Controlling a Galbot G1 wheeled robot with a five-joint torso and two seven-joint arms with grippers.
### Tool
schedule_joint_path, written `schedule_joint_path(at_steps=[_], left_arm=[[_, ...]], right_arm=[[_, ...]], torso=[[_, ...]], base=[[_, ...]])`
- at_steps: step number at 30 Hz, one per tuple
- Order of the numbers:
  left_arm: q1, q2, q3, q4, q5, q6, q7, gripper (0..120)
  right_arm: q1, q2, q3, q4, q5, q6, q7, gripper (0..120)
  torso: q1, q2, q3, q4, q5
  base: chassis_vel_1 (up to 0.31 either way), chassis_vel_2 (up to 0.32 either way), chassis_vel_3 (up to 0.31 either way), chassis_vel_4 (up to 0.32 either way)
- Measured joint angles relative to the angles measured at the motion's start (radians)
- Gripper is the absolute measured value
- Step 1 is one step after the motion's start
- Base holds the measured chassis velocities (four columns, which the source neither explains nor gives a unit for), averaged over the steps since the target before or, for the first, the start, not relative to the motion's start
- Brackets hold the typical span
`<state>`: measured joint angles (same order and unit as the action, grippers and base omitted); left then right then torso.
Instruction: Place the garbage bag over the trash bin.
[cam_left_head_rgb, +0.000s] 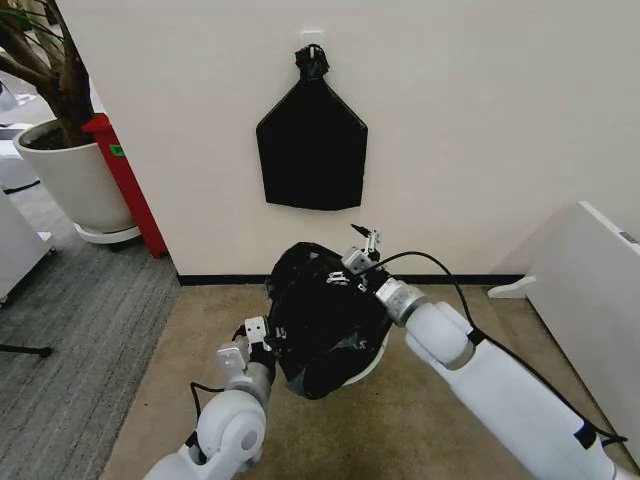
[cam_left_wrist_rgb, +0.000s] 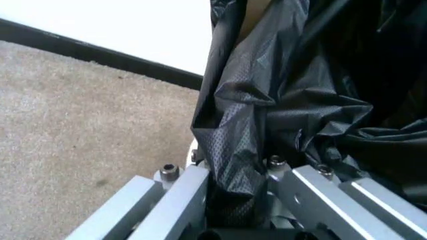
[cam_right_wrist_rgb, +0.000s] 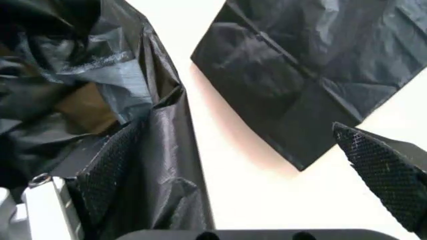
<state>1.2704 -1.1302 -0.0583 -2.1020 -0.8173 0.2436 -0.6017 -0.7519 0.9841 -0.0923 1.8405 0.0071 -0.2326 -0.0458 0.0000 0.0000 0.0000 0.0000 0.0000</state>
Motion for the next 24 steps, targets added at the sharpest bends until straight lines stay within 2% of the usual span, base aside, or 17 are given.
schedule_joint_path(at_steps=[7,24], left_arm=[[0.019,0.003,-0.004,-0.039,0.009,0.002,0.006,1],[0.053,-0.001,-0.012,-0.055,0.068,-0.015,0.046,1]], right_arm=[[0.045,-0.005,0.006,-0.043,0.019,0.002,-0.003,100],[0.122,-0.019,-0.015,-0.154,0.055,0.003,-0.013,100]], torso=[[0.000,0.000,0.000,-0.0001,0.0001],[0.000,0.000,0.000,0.0002,0.0001]], base=[[0.000,0.000,0.000,0.000],[0.000,0.000,0.000,0.000]])
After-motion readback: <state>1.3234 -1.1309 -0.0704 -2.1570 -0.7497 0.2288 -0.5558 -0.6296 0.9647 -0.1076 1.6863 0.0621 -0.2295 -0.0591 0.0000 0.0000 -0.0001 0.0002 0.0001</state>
